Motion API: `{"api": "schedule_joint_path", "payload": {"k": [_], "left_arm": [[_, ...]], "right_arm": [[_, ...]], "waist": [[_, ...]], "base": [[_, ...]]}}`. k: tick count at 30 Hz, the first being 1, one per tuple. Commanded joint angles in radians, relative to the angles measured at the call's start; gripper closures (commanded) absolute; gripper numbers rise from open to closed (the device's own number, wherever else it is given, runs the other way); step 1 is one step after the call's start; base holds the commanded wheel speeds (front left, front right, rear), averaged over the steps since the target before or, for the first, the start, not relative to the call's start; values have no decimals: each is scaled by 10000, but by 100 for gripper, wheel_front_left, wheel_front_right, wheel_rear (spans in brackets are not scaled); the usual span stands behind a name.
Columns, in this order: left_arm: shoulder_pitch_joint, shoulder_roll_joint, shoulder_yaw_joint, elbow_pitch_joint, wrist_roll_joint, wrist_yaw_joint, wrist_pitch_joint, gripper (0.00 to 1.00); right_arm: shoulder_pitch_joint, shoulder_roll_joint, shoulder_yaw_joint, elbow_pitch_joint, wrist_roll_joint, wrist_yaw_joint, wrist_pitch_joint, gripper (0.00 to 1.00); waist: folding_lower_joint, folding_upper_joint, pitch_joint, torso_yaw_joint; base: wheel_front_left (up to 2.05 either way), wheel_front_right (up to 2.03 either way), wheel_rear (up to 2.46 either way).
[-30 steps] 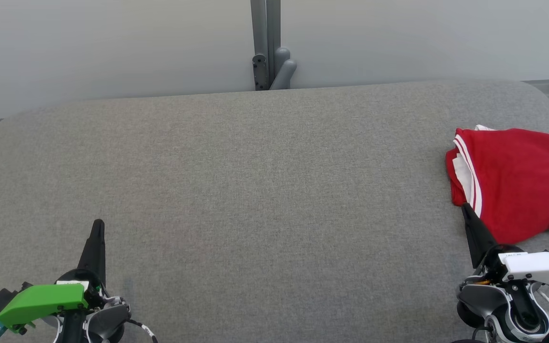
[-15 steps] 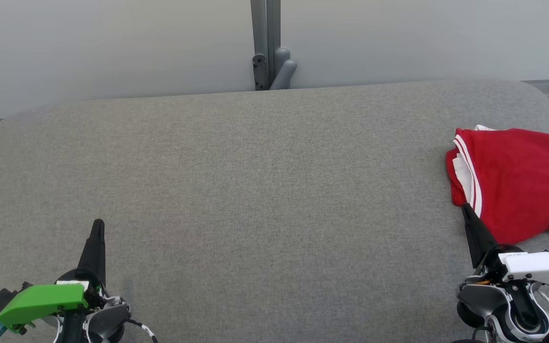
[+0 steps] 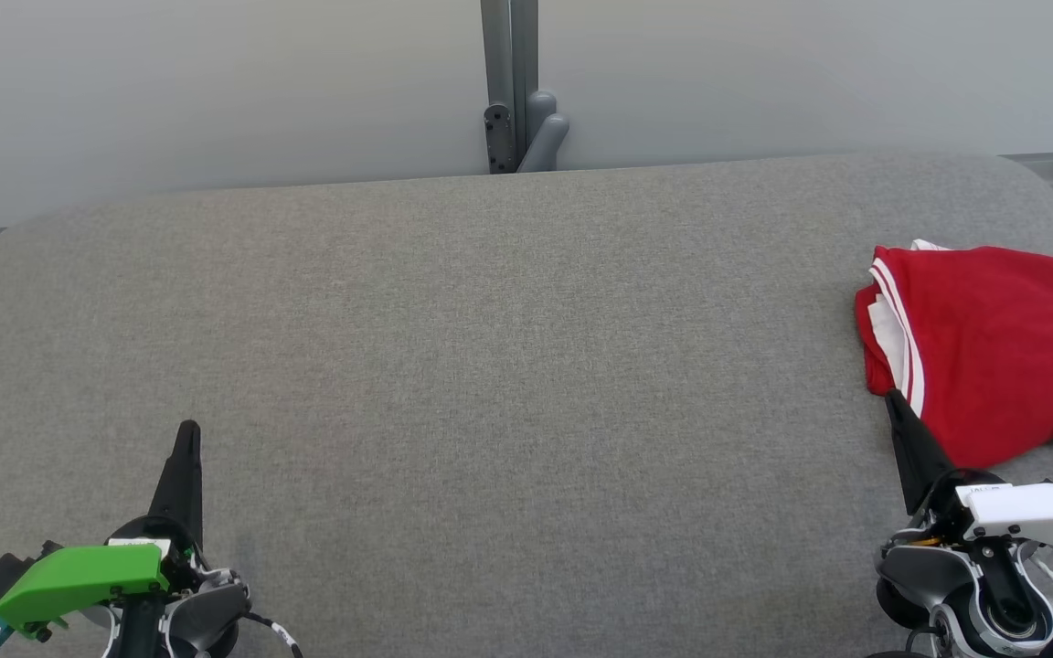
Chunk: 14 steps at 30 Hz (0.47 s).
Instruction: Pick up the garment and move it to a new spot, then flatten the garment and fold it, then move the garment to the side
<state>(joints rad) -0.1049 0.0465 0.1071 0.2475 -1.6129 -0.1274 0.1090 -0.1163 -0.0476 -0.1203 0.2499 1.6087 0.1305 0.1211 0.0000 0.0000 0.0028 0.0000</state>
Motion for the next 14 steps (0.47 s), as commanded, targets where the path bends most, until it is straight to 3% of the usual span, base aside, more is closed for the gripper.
{"api": "schedule_joint_path", "payload": {"k": [1, 14], "left_arm": [[-122, 70, 32, -29, -10, -63, 22, 100], [-122, 70, 32, -30, -11, -63, 22, 100]], "right_arm": [[84, -49, -22, -50, 60, 4, 17, 100], [85, -49, -21, -50, 60, 4, 17, 100]], "waist": [[0, 0, 0, 0], [0, 0, 0, 0]], "base": [[0, 0, 0], [0, 0, 0]]}}
